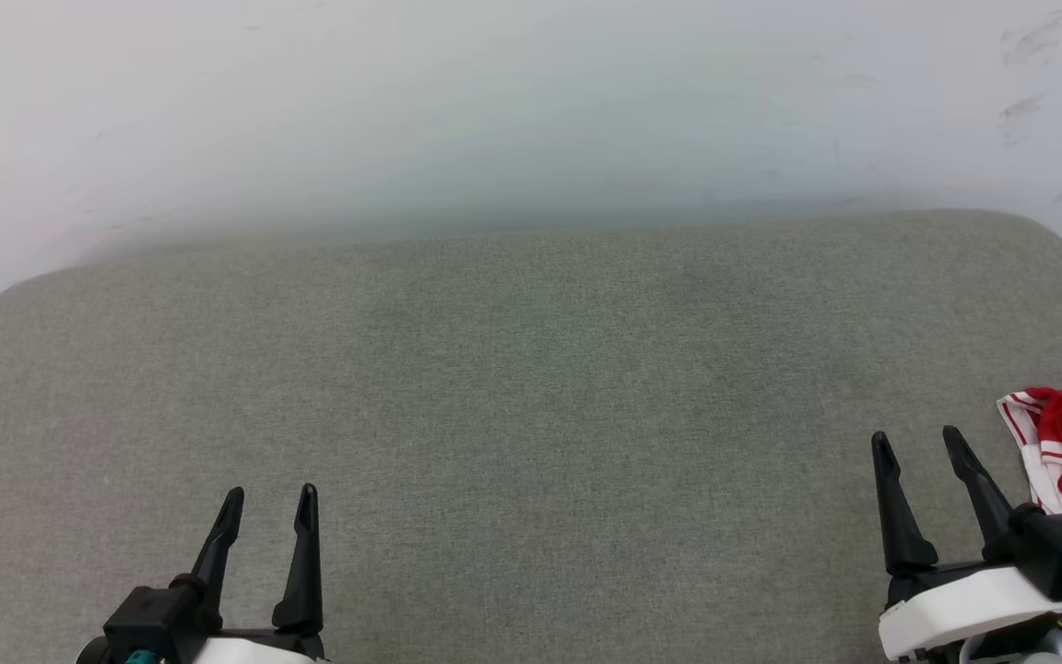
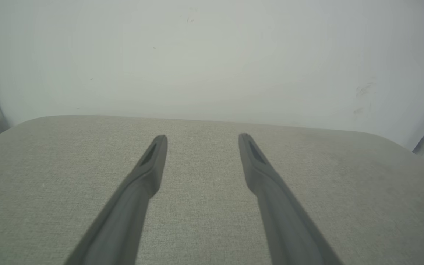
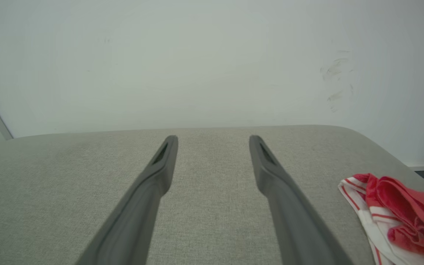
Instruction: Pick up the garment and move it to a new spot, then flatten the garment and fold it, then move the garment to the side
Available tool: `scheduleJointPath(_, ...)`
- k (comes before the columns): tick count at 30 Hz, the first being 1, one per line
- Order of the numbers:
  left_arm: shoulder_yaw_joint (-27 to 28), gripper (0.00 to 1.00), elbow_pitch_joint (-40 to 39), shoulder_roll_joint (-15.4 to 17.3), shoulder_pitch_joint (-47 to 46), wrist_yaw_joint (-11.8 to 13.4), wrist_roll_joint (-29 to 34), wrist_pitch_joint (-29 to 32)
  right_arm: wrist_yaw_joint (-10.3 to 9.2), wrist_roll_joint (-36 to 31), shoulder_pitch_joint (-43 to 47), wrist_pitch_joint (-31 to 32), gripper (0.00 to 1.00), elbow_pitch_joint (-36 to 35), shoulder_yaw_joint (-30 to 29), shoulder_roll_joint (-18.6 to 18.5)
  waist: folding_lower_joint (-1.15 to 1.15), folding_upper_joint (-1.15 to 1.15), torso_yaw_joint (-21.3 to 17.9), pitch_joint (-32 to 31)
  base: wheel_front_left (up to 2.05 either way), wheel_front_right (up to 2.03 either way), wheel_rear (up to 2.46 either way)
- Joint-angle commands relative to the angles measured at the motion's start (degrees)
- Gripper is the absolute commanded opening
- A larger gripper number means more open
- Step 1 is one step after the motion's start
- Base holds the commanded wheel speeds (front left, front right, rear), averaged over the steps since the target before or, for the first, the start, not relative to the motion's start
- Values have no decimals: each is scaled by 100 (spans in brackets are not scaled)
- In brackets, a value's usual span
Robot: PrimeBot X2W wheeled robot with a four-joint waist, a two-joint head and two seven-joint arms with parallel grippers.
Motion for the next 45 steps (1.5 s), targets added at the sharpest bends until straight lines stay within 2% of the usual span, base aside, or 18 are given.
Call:
scheduleJointPath(1, 24, 100, -23, -12, 52, -10, 2, -12, -2, 16, -90, -41, 100, 16, 11, 3, 0, 0, -11, 4, 0, 0, 0)
scheduleJointPath(12, 100, 100, -84, -49, 53, -9, -49, -12, -2, 57, -103, -47, 100, -38, 4, -11, 0, 0, -29, 7, 0, 0, 0)
scheduleJointPath(13, 92, 0, -65, -49, 1, 0, -23, 0, 0, 54, -30, -34, 0, -22, 8, 0, 0, 0, -30, 8, 0, 0, 0)
scheduleJointPath(16, 78, 0, 95, -65, 56, 0, -30, 7, 0, 64, 92, -28, 0, 125, 27, 20, 0, 0, -30, 7, 0, 0, 0)
scheduleJointPath(31, 82, 0, 312, -6, -205, 3, -1680, 363, 0, 1669, -39, 406, 0, 167, -122, 104, 0, 0, -5, 20, 0, 0, 0)
scheduleJointPath(45, 104, 0, 505, 28, -426, -3, -2962, 658, 0, 2941, -139, 735, 0, 195, -227, 170, 0, 0, 20, 31, 0, 0, 0)
